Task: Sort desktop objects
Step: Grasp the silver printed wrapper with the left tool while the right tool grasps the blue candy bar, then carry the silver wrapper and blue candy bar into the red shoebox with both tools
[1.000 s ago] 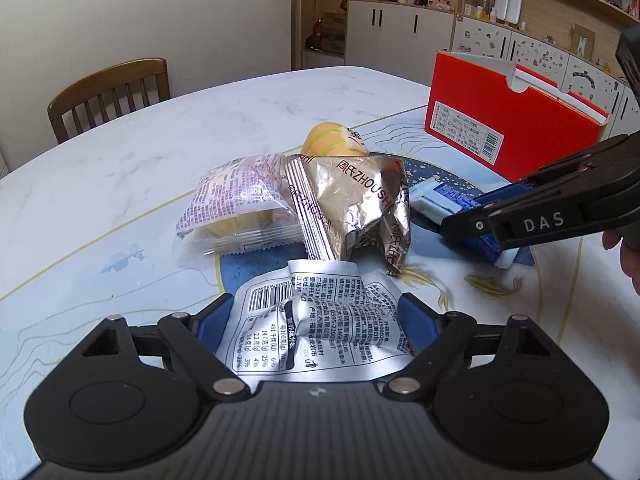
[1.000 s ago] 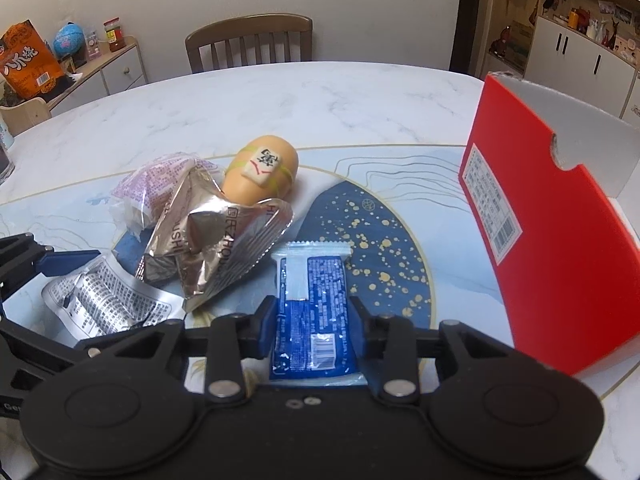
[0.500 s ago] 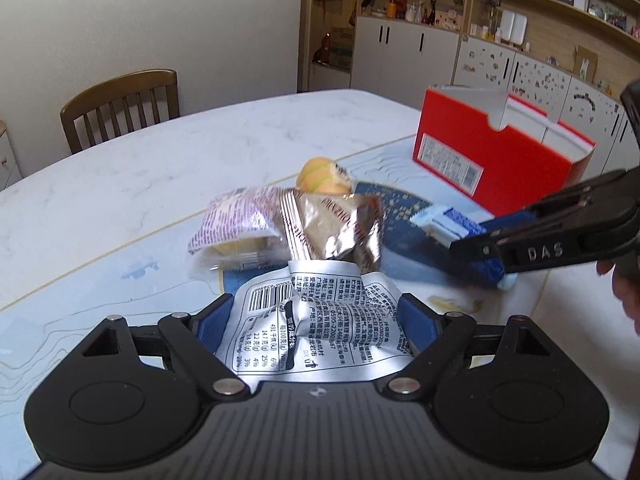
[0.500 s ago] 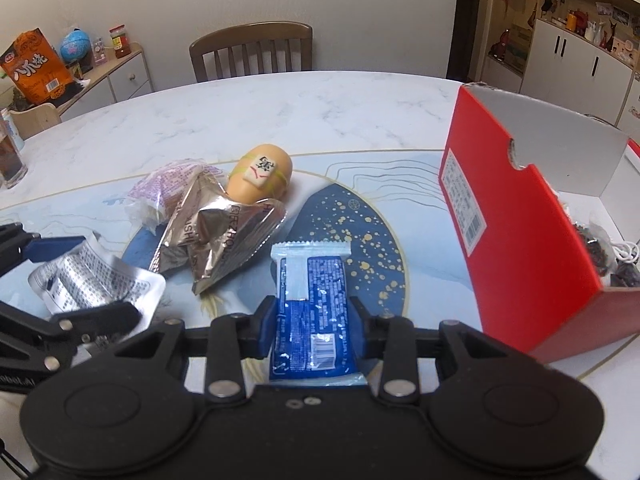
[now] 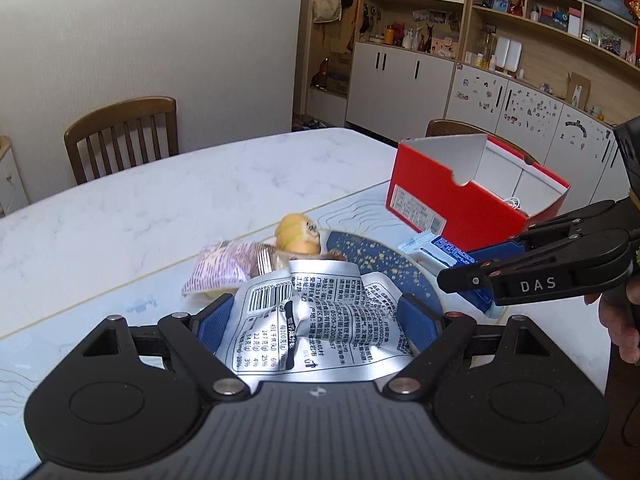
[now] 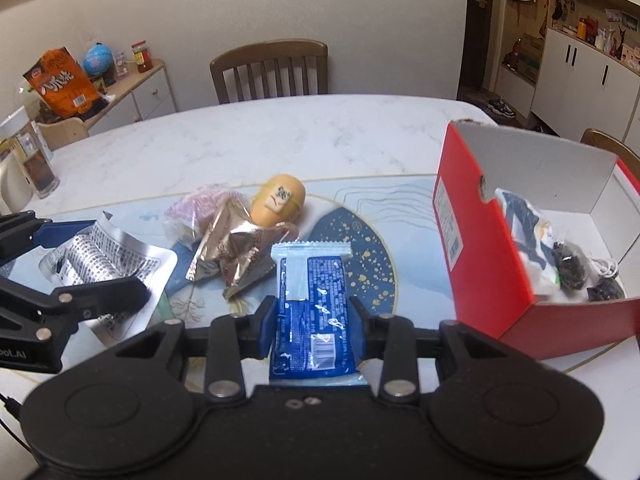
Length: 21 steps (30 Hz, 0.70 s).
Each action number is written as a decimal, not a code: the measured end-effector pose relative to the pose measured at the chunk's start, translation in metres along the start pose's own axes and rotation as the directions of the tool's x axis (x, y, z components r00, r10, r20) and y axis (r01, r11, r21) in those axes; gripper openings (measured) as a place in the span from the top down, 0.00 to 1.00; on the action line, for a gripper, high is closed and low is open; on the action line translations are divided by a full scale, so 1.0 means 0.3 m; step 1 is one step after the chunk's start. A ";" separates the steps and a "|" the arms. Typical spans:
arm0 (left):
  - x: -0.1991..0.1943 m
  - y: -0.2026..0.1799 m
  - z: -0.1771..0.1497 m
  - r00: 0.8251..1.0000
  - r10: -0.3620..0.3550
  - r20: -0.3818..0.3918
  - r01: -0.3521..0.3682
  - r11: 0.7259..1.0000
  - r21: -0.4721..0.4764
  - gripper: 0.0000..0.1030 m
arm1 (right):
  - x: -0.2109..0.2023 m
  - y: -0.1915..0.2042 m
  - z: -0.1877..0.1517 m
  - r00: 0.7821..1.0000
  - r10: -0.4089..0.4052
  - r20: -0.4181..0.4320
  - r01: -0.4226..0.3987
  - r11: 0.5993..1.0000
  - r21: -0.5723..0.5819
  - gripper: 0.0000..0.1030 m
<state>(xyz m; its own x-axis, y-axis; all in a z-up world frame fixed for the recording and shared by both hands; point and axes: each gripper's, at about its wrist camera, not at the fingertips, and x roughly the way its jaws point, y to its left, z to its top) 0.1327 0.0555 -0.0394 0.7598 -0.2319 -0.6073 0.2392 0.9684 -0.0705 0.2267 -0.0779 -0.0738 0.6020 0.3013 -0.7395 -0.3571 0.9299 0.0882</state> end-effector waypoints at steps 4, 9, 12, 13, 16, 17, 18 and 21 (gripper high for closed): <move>-0.023 -0.018 0.036 1.000 -0.001 0.011 0.001 1.000 0.008 0.15 | -0.041 -0.021 0.020 1.000 0.008 0.017 -0.008 1.000 0.005 0.65; -0.044 -0.046 0.078 1.000 0.010 0.022 -0.010 0.999 0.032 0.15 | -0.091 -0.059 0.047 0.999 0.009 0.041 -0.010 1.000 0.007 0.65; -0.050 -0.062 0.106 0.999 0.014 0.029 -0.016 0.999 0.044 0.15 | -0.118 -0.095 0.064 0.998 0.004 0.058 -0.005 1.000 0.017 0.65; -0.051 -0.067 0.117 0.999 0.014 0.030 -0.015 0.999 0.044 0.15 | -0.125 -0.107 0.070 0.998 0.002 0.061 -0.003 1.000 0.021 0.65; -0.053 -0.092 0.149 0.999 0.023 0.041 -0.025 0.998 0.056 0.15 | -0.144 -0.147 0.082 0.997 -0.005 0.072 0.003 1.000 0.029 0.65; -0.053 -0.100 0.161 0.999 0.023 0.044 -0.026 0.998 0.060 0.15 | -0.151 -0.162 0.087 0.997 -0.009 0.075 0.006 1.000 0.029 0.65; -0.053 -0.108 0.173 0.998 0.028 0.049 -0.031 0.997 0.067 0.15 | -0.157 -0.176 0.091 0.997 -0.013 0.077 0.011 0.999 0.031 0.65; -0.049 -0.129 0.207 0.998 0.034 0.058 -0.039 0.996 0.079 0.15 | -0.175 -0.218 0.104 0.996 -0.025 0.086 0.022 0.999 0.034 0.65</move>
<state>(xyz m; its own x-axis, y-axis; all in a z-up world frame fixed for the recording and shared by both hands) 0.1498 0.0156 0.0213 0.8013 -0.2033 -0.5627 0.2563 0.9665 0.0156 0.2408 -0.1480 -0.0198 0.6699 0.2947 -0.6814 -0.3191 0.9430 0.0942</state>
